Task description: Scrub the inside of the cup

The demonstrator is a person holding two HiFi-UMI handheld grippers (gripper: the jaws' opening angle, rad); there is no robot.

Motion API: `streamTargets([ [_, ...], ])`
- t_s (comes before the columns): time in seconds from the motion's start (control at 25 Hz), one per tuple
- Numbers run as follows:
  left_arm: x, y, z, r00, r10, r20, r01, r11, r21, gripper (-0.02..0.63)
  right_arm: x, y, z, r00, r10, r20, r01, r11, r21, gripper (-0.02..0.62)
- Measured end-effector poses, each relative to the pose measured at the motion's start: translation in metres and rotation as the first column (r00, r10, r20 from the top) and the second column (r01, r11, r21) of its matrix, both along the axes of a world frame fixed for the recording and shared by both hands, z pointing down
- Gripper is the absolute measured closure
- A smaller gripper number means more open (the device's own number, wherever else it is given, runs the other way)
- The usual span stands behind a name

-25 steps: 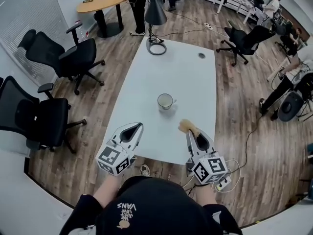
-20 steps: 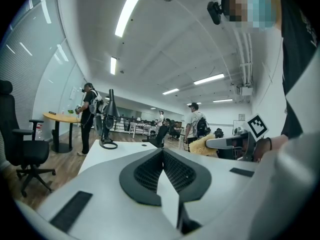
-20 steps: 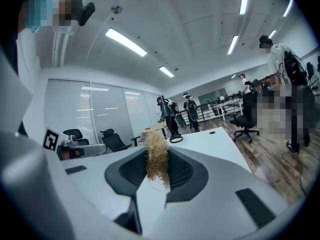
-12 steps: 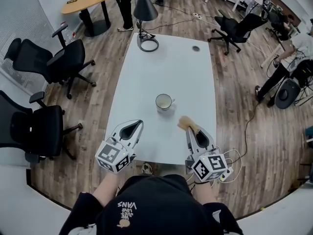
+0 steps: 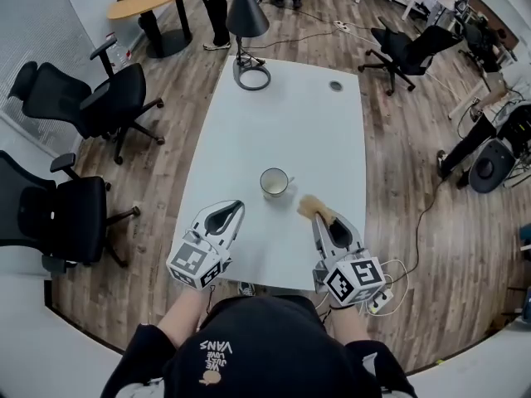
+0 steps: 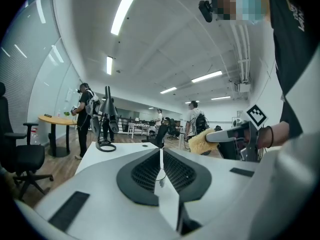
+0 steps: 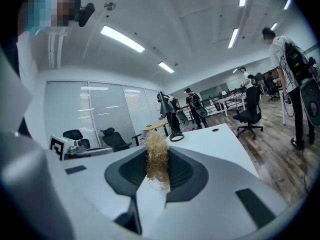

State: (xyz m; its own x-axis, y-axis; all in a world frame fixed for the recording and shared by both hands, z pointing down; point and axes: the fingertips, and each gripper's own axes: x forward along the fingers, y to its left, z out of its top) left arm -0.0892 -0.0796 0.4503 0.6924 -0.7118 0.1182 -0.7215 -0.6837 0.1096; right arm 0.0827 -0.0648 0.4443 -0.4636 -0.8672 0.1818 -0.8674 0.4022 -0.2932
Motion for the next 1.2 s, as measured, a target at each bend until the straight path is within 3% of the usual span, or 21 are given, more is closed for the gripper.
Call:
streamTargets([
  [0.16,0.005,-0.011,0.012,0.999,0.007,0.031,-0.007,1.000,-0.005,0.594,-0.003,-0.014,0.002,0.999,-0.033,-0.003,0.033,0.999,-0.008,0.503],
  [0.76,0.023,-0.052,0.053,0.999,0.039,0.034,-0.038,0.999,-0.033,0.591,0.000,-0.047,0.023,0.998,-0.069,-0.005,0.069,0.996,-0.055,0.503],
  [1.04,0.033,-0.068,0.092,0.997,0.062,0.037,-0.057,0.991,-0.121,0.402,0.005,-0.050,0.034,0.998,-0.064,-0.002,0.063,0.995,-0.075,0.503],
  [1.2,0.046,-0.076,0.101,0.994,0.104,0.045,-0.099,0.989,-0.110,0.267,0.009,-0.053,0.036,0.998,-0.057,-0.005,0.057,0.994,-0.089,0.503],
])
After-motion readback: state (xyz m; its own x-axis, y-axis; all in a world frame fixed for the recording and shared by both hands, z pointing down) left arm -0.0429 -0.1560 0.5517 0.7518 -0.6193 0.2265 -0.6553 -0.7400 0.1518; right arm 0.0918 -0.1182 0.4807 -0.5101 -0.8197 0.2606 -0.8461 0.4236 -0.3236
